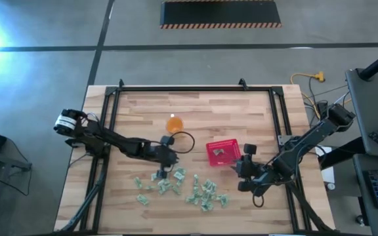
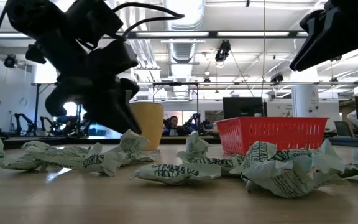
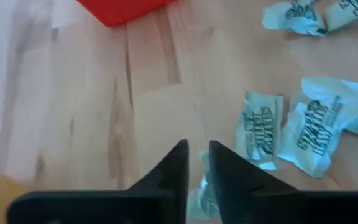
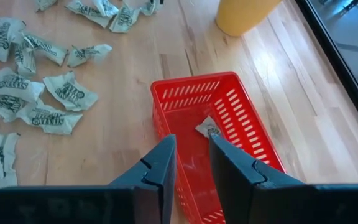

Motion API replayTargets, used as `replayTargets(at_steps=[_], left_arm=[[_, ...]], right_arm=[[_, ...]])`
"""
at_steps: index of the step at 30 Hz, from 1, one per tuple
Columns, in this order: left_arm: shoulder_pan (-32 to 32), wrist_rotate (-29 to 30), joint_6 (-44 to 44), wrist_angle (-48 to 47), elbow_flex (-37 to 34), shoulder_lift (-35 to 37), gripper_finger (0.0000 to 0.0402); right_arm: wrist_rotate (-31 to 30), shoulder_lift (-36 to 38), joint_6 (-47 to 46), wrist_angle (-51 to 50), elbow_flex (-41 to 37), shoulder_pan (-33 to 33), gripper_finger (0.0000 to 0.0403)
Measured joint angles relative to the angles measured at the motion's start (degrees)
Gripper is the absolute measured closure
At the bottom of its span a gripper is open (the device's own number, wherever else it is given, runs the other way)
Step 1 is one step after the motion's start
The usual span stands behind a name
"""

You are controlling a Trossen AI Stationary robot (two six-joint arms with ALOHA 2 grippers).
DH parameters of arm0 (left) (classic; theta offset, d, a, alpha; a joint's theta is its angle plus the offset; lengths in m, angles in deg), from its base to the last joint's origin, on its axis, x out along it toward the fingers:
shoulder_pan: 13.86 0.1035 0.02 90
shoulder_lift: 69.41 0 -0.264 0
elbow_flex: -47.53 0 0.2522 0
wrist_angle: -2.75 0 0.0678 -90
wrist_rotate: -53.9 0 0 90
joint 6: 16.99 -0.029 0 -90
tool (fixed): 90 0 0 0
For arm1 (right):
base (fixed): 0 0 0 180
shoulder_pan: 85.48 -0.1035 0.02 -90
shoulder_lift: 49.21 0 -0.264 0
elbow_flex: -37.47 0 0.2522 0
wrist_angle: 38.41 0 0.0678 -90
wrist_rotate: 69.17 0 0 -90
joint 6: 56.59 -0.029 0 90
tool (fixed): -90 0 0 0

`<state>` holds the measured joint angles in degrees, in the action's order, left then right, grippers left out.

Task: Pick and place Stevia / Truvia into bins
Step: Put the stevia packet into the basket

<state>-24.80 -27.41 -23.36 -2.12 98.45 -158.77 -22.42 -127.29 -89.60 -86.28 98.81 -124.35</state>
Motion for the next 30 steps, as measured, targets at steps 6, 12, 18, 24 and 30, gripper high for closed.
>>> replayTargets(at_steps=[6,12,18,24,30], left_arm=[[0.06,-0.92,2.65,-1.00,-0.04,-0.39,0.0275],[0.22,-0.97,3.62,-4.49,-0.28,-0.42,0.0243],[0.25,-1.01,4.57,-5.15,-0.65,-0.42,0.0255],[0.37,-1.21,4.72,-4.82,-0.73,-2.25,0.0318],[0.37,-0.76,4.55,-4.55,-0.65,-2.40,0.0385]], right_arm=[[-0.02,0.00,-0.28,0.15,-0.68,0.00,0.0317],[-0.02,0.00,-0.42,0.53,-0.89,0.00,0.0325],[-0.02,0.00,-0.44,1.02,-0.89,0.00,0.0324],[-0.04,0.00,-0.42,1.60,-0.89,0.00,0.0327],[-0.07,0.02,-0.26,1.84,-0.89,0.00,0.0329]])
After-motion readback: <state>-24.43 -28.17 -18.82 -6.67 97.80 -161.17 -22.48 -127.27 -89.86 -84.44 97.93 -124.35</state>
